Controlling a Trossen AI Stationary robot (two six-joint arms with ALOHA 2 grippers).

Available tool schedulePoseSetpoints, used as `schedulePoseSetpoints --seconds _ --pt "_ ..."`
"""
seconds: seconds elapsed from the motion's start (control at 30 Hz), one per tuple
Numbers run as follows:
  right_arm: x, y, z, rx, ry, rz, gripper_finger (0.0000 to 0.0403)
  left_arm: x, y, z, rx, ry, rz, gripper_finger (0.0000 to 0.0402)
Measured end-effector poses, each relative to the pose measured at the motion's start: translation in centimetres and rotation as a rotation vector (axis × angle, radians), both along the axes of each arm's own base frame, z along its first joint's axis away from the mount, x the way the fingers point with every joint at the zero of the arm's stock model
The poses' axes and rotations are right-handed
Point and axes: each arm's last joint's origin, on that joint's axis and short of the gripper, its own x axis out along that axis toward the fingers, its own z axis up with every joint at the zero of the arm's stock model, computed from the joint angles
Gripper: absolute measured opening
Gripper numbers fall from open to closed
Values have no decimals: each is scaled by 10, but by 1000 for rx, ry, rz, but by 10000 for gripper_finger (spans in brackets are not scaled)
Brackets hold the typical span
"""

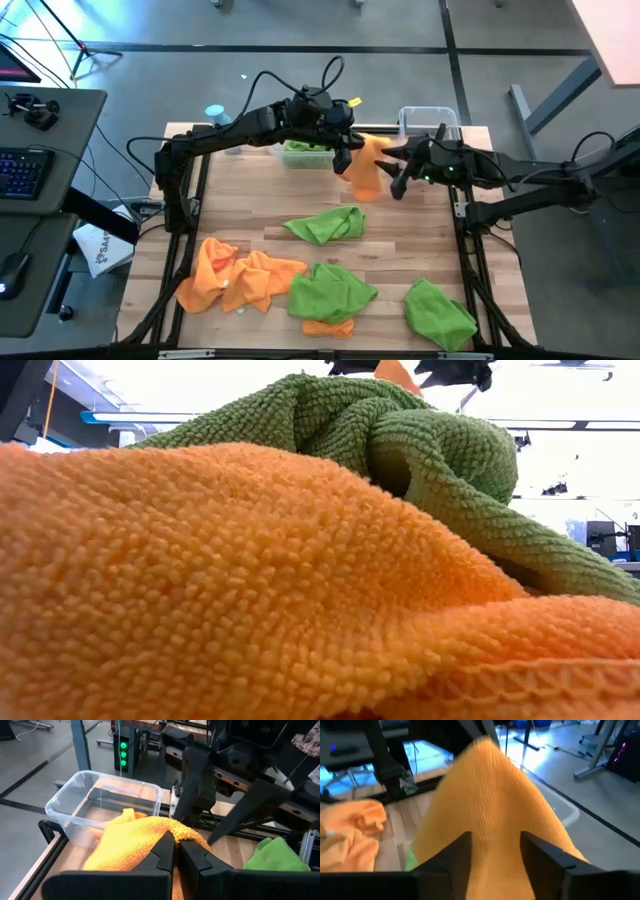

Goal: Sort microfiber towel by color & place in baskets
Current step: Put the orange towel into the right transparent bin

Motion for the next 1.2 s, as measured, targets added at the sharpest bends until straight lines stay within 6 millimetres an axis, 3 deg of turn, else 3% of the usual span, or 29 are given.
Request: schedulePoseSetpoints --seconds 0.17,0.43,0.53,0.7,0.77,0.9,1.0,1.2 --pt "18 -8 -2 -34 -23 30 205 1 -3 0 0 -2 -6 0" --pt "42 -19 -19 -54 43 27 205 3 -12 0 0 3 -31 0" --pt "46 -20 -19 -85 42 38 175 3 -12 0 0 2 -31 0" --pt "43 -19 -17 -103 43 46 47 1 -13 -5 -3 52 -39 0" --pt "41 -19 -16 -125 51 53 13 0 -13 -6 8 72 -41 3" --pt "40 -20 -17 -130 74 37 22 -1 -11 -8 22 96 -18 24" --pt "35 -21 -20 -141 122 -11 8 -3 -8 -9 33 109 -14 49" --pt "16 -30 -17 -103 147 -133 5 -16 3 -12 32 204 4 82"
